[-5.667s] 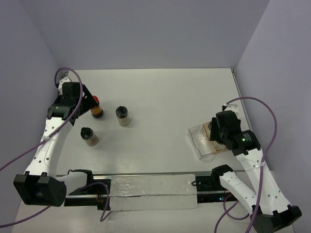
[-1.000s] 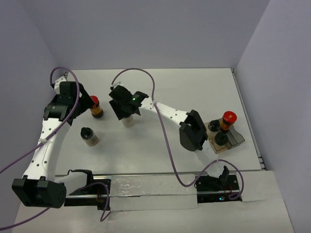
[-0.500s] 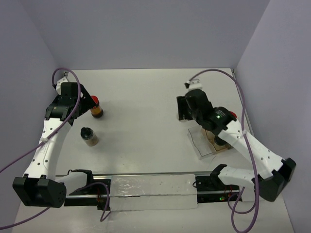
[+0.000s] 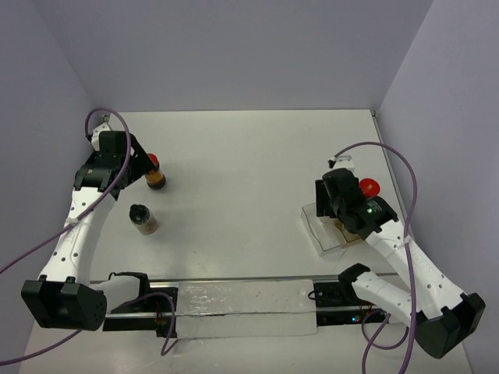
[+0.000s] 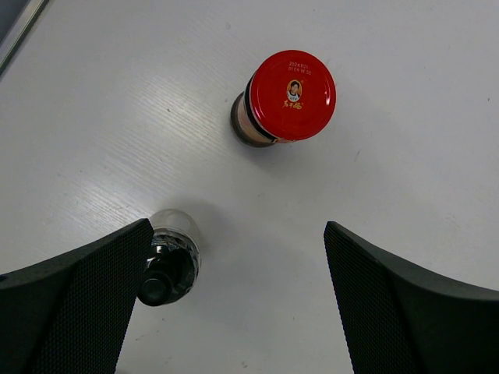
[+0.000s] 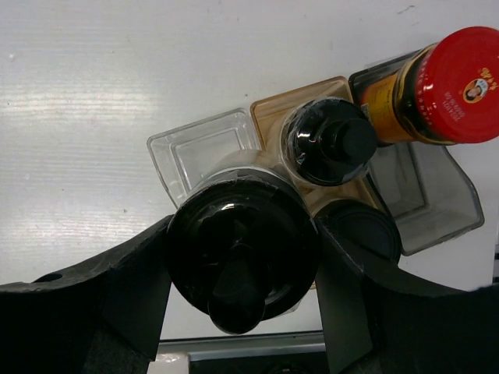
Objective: Organize the condiment bottles
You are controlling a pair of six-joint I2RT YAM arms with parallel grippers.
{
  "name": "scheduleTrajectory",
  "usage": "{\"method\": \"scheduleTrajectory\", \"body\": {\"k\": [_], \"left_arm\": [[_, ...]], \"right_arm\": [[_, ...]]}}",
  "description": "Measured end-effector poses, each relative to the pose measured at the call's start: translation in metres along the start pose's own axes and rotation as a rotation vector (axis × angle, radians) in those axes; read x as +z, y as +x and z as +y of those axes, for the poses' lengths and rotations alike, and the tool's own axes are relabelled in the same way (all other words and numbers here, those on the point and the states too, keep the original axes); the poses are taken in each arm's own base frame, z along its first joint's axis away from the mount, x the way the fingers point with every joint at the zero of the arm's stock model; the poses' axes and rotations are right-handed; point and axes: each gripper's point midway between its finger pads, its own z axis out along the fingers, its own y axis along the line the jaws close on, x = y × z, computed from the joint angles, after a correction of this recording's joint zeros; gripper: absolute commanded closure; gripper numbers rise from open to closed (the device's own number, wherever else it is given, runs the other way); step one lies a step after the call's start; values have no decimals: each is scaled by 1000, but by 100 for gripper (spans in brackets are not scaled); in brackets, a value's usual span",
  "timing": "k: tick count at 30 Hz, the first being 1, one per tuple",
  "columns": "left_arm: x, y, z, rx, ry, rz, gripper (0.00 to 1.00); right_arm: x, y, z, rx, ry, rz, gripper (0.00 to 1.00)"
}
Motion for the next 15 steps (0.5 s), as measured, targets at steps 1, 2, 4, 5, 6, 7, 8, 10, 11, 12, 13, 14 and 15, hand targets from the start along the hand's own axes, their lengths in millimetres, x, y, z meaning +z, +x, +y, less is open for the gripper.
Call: {"method": "scheduleTrajectory", "body": {"k": [1, 2, 4, 5, 6, 7, 8, 10, 11, 12, 13, 14, 15], "left_arm": [[0, 0, 0, 0, -1, 1, 0], [0, 0, 0, 1, -1, 1, 1], [1, 1, 0, 1, -2, 3, 0], [1, 1, 0, 2, -3, 4, 1], [2, 1, 0, 2, -4, 5, 0], [2, 1, 0, 3, -5, 7, 0], [3, 2, 0, 3, -5, 8, 1], [3, 2, 0, 5, -6, 10, 0], [4, 2, 0, 5, -7, 11, 1], [4, 2, 0, 5, -8, 12, 0], [4, 2, 0, 6, -8, 12, 0], [5, 3, 0, 6, -9, 14, 0], [5, 3, 0, 7, -10, 14, 0]], "right_arm": [[1, 3, 1, -2, -4, 6, 73], [1, 6, 1, -3, -9, 12, 73], [2, 12, 2, -8, -19, 25, 73], [2, 16, 2, -9, -25, 31, 73], [1, 20, 2, -10, -31, 35, 73], [1, 24, 2, -11, -37, 39, 73], [-1, 28, 1, -12, -43, 44, 73], [-4, 33, 0, -15, -48, 53, 73], [-5, 34, -1, -15, -49, 55, 73], [-6, 35, -1, -17, -48, 59, 73], [-6, 37, -2, -19, -46, 65, 73], [-6, 39, -3, -22, -45, 74, 72], [-7, 40, -2, -24, -48, 80, 72]]}}
